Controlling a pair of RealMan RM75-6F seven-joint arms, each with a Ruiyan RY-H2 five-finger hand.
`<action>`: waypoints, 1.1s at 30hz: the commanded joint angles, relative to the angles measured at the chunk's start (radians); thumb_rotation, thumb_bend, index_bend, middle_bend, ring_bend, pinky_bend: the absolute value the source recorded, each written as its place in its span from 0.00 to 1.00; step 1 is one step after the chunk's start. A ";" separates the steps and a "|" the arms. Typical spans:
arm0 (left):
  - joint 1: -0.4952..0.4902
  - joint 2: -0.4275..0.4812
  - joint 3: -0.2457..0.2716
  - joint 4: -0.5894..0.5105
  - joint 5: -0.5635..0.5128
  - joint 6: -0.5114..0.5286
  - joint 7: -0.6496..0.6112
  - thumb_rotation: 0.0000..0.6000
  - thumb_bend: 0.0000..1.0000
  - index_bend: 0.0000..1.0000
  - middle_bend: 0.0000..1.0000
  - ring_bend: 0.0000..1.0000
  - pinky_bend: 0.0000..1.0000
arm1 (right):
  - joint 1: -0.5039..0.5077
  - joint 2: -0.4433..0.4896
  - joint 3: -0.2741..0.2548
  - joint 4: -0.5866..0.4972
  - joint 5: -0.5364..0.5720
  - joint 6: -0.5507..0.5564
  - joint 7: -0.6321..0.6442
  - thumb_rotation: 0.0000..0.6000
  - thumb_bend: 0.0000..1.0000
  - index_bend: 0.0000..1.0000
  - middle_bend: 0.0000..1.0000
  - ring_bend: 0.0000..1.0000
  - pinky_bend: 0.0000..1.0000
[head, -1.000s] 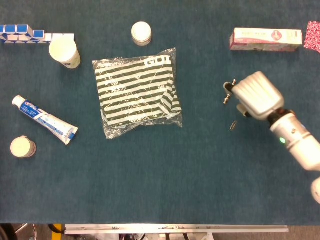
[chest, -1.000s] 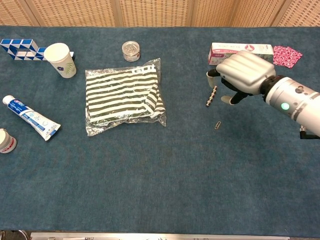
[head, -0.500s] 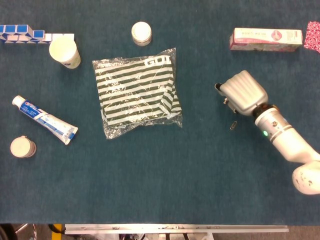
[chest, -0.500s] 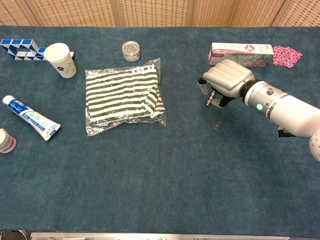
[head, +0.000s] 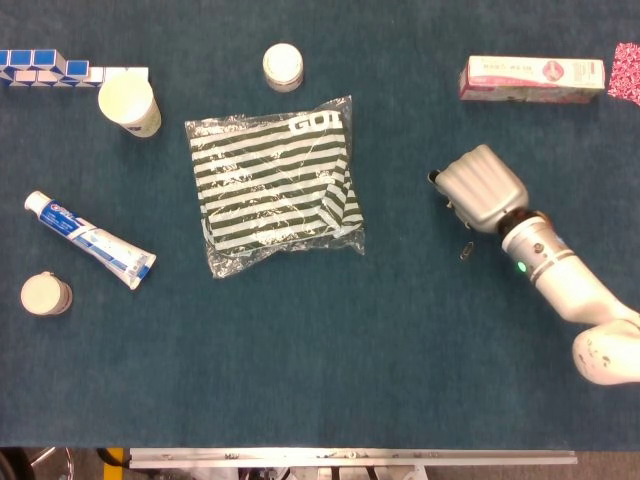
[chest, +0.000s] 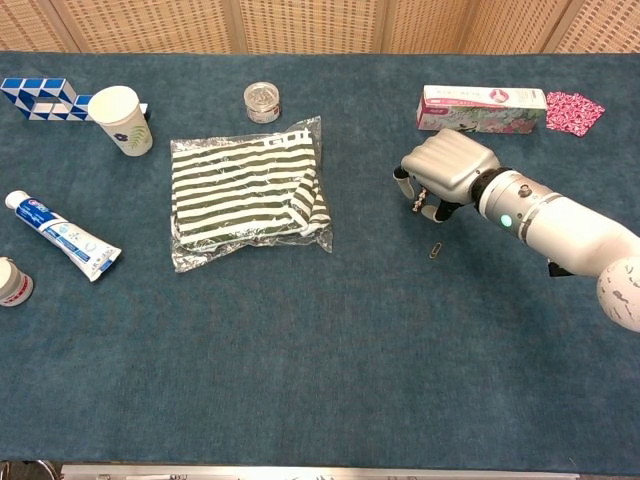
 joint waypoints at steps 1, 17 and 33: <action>0.000 0.000 0.000 0.001 0.000 -0.001 -0.001 1.00 0.24 0.03 0.09 0.07 0.10 | 0.005 -0.010 -0.005 0.011 0.008 0.003 -0.004 1.00 0.28 0.48 0.89 0.94 1.00; 0.003 0.001 -0.002 0.015 -0.008 -0.011 -0.014 1.00 0.24 0.03 0.09 0.07 0.10 | 0.010 -0.053 -0.026 0.061 0.022 0.044 -0.004 1.00 0.28 0.51 0.89 0.94 1.00; 0.005 0.003 -0.002 0.022 -0.015 -0.022 -0.024 1.00 0.24 0.03 0.09 0.07 0.10 | 0.010 -0.090 -0.033 0.097 0.023 0.063 0.001 1.00 0.28 0.54 0.89 0.94 1.00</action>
